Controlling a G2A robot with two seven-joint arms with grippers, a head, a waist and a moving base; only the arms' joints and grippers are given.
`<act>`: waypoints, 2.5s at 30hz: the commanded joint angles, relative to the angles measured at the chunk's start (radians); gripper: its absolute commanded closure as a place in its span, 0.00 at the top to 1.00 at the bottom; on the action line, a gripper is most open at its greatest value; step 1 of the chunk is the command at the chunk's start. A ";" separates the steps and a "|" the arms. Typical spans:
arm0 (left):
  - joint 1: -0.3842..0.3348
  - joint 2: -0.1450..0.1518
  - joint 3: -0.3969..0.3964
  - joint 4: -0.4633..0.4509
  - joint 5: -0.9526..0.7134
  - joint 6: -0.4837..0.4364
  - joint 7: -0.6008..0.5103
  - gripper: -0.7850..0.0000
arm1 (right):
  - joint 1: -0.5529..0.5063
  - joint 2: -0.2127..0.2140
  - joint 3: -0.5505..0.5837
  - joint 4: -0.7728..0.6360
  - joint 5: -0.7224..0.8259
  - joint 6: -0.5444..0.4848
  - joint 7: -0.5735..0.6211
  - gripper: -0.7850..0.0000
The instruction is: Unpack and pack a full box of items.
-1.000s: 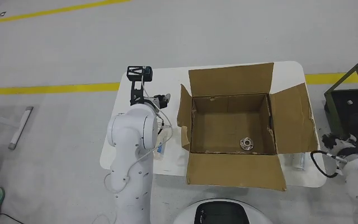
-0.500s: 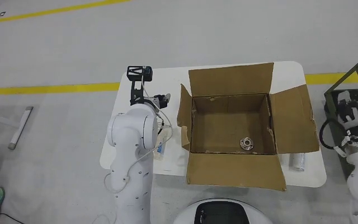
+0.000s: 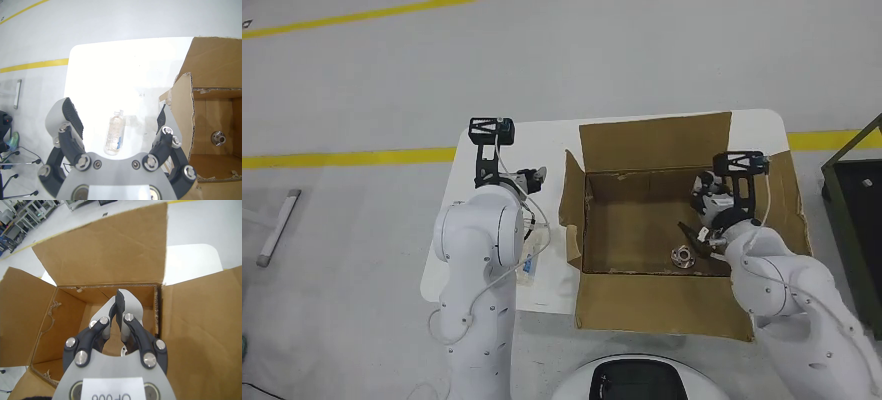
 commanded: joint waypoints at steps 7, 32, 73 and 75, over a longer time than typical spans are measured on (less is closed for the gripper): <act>0.000 0.000 0.000 0.000 0.000 0.000 0.000 1.00 | 0.041 -0.002 -0.021 0.047 -0.018 0.005 0.033 0.00; 0.000 0.000 0.000 0.000 0.000 0.000 0.000 1.00 | 0.110 0.006 -0.100 0.084 -0.103 -0.124 0.390 0.00; 0.000 0.000 0.000 0.000 0.000 0.000 0.000 1.00 | 0.206 -0.003 -0.207 0.280 -0.288 -0.293 0.776 0.54; 0.000 0.000 0.000 0.000 0.000 0.000 0.000 1.00 | 0.207 -0.004 -0.210 0.288 -0.291 -0.291 0.771 0.52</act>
